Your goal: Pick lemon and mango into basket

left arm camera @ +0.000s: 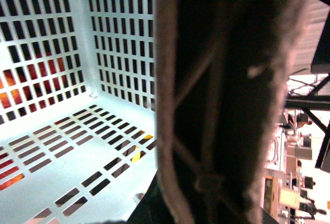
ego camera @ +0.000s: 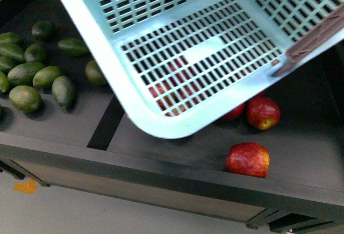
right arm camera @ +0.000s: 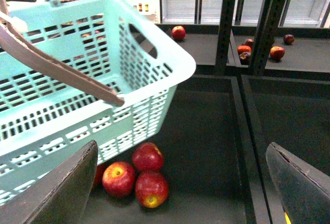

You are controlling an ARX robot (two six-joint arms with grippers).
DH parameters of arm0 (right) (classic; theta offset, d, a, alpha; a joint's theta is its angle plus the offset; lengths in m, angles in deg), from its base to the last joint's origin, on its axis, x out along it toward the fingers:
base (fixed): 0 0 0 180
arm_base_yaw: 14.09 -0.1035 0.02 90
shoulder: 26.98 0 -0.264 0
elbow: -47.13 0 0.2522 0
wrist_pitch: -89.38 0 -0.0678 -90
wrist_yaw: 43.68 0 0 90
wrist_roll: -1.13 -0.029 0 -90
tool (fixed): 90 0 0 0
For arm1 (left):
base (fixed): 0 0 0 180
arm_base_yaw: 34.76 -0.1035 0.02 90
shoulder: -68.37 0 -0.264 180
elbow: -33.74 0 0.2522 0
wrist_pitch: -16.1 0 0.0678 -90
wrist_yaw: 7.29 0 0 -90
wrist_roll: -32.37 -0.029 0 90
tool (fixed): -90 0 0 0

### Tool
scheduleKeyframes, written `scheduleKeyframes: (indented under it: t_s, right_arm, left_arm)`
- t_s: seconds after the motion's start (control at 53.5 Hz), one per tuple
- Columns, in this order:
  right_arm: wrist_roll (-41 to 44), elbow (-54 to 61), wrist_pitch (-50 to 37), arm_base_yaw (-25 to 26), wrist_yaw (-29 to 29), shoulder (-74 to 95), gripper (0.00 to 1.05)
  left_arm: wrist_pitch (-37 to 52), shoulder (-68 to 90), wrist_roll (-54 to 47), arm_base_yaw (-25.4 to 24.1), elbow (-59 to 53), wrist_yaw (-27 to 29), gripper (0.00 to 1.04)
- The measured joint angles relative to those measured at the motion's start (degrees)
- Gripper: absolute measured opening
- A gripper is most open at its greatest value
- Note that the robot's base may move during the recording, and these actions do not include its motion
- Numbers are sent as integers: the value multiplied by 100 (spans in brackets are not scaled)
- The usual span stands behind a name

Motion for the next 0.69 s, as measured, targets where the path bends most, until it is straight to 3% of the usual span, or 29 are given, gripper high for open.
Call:
scheduleKeyframes:
  t_s: [0.206, 0.655, 0.692]
  right_arm:
    - [0, 0, 0, 0, -2, 0, 96]
    - [-4, 0, 2, 0, -9, 2, 96]
    - [-474, -243, 664, -157, -699, 315, 96]
  left_arm:
    - [369, -166, 94, 431, -201, -177, 5]
    - [387, -219, 96, 490, -249, -186, 5]
    - [387, -219, 98, 490, -249, -195, 5]
